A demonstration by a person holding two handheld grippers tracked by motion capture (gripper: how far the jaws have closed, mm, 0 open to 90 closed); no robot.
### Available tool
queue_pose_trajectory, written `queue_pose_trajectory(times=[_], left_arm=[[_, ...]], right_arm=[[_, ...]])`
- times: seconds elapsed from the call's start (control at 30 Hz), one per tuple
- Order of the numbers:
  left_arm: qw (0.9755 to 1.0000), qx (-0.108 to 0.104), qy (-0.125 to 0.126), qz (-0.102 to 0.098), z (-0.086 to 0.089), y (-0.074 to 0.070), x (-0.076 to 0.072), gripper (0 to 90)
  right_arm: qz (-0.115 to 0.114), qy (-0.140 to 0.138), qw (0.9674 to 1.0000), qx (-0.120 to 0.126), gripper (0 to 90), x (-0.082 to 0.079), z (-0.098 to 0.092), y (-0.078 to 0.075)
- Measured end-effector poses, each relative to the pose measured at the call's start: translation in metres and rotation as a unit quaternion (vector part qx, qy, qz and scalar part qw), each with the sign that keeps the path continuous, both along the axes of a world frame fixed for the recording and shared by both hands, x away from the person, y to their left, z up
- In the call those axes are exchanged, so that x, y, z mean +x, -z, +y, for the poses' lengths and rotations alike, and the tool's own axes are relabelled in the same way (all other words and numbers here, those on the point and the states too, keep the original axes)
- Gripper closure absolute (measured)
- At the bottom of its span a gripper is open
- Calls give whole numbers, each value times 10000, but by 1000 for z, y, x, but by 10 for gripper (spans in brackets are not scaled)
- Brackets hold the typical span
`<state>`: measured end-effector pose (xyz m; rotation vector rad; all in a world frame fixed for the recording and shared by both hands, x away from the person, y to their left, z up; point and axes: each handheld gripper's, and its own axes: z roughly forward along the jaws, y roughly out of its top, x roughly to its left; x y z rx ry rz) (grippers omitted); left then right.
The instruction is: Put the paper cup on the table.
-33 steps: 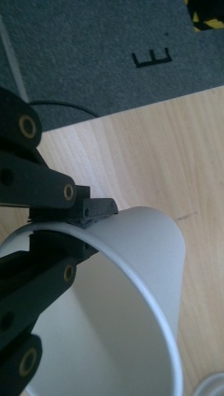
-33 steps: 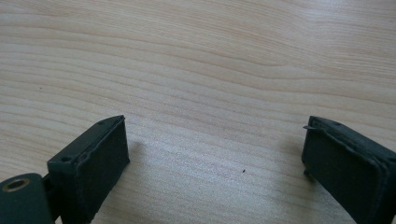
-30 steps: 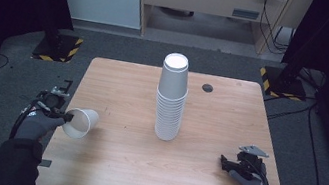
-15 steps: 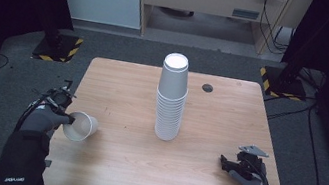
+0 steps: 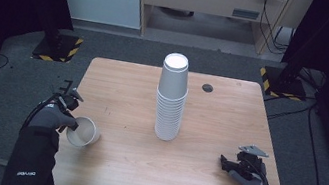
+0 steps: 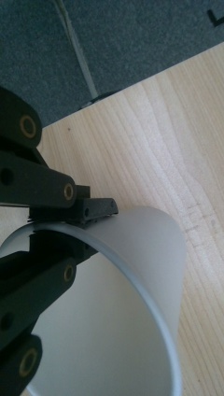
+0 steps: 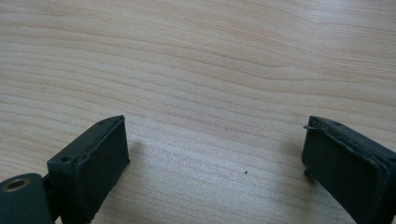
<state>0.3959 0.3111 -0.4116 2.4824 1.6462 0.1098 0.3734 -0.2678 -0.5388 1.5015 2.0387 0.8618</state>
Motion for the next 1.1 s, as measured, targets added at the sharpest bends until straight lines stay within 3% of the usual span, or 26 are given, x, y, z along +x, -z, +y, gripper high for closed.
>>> queue_pose_trajectory(times=[0.17, 0.3, 0.53, 0.6, 0.73, 0.83, 0.9, 0.97, 1.03, 1.07, 1.1], left_arm=[[9999, -64, -115, 54, 0, 3, 1, 852], [9998, -138, -175, -11, 0, 5, 3, 822], [9986, -295, -215, -395, 0, 8, 5, 797], [9978, -334, -236, -515, 0, 7, 4, 754], [9948, -443, -177, -904, 2, 5, 1, 645], [9903, -591, -237, -1238, 4, 3, -4, 580], [9861, -676, -200, -1507, 7, 0, -9, 564], [9768, -896, -233, -1929, 11, -2, -14, 535], [9642, -1164, -311, -2363, 14, -3, -21, 512], [9559, -1379, -364, -2569, 15, -3, -26, 510], [9497, -1473, -406, -2732, 17, -2, -30, 500]], right_arm=[[-1, 18, 10000, 8, 74, 0, 0, 0], [-4, 16, 10000, 9, 74, 0, 0, 0], [-11, 20, 10000, 7, 74, 0, 0, 0], [-4, 17, 10000, 9, 74, 0, 0, 0], [-6, 12, 10000, 0, 74, 0, 0, 0], [-7, 6, 10000, 1, 73, 0, 0, 0], [-4, -4, 10000, 1, 73, 0, 0, 0], [-8, 5, 10000, -5, 73, 0, 0, 0], [-8, 8, 10000, -4, 73, 0, 1, 0], [-7, 8, 10000, -3, 73, 0, 1, 0], [-4, 11, 10000, 1, 73, 0, 1, 0]])
